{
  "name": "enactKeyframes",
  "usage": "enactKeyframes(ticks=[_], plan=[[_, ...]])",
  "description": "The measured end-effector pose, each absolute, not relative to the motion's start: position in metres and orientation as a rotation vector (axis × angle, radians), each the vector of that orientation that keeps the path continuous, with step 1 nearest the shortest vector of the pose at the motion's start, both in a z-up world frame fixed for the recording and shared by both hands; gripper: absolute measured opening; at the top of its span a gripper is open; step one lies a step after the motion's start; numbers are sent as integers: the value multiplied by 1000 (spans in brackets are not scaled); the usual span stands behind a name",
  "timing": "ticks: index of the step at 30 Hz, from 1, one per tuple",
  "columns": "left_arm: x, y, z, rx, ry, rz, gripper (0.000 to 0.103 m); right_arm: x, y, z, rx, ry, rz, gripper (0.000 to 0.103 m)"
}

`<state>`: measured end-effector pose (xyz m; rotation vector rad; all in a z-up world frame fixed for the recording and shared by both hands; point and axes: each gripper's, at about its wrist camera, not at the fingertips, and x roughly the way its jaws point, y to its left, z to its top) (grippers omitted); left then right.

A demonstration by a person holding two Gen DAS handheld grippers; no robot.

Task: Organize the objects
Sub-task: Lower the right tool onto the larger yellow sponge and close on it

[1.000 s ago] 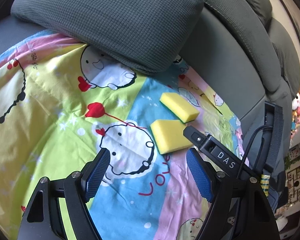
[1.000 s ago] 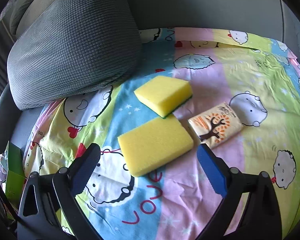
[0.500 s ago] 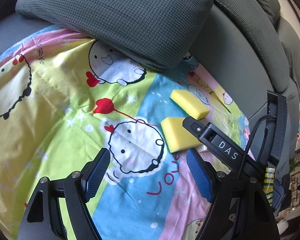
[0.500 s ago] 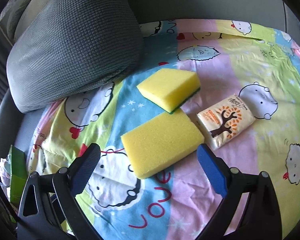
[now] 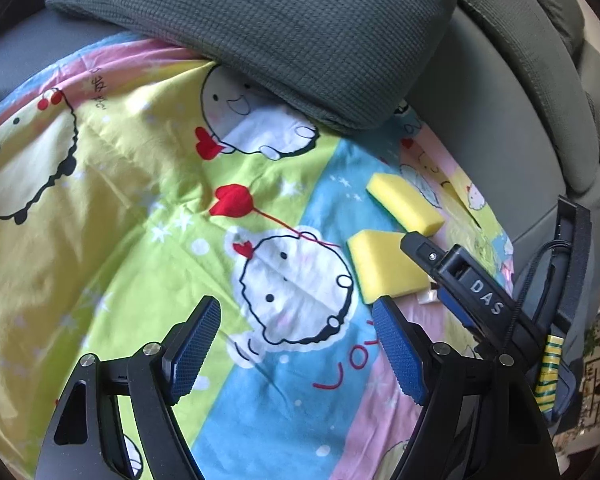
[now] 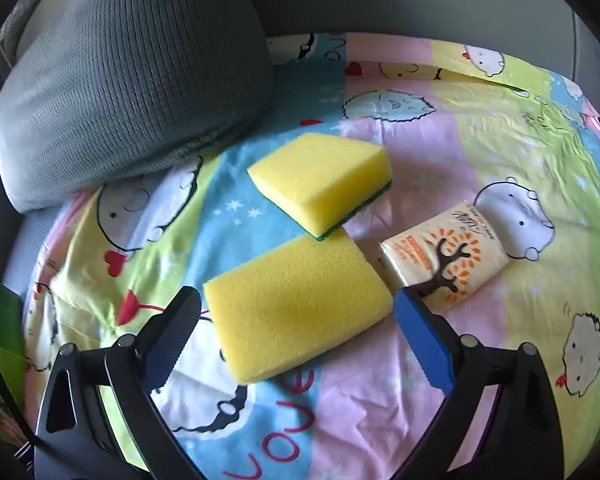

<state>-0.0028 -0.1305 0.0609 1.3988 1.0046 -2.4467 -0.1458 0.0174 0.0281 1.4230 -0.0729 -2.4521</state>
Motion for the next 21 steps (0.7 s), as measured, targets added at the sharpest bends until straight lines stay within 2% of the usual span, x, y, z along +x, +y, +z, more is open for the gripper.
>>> enactKeyframes(ticks=[9, 17, 21], plan=[[-4, -128, 59, 1416, 992, -2439, 79, -159, 4, 9, 1444, 46, -2416, 99], [-4, -128, 59, 1421, 993, -2438, 79, -155, 14, 13, 1426, 34, -2420, 88], [-3, -129, 58, 1425, 991, -2438, 79, -149, 21, 19, 1435, 14, -2427, 87]])
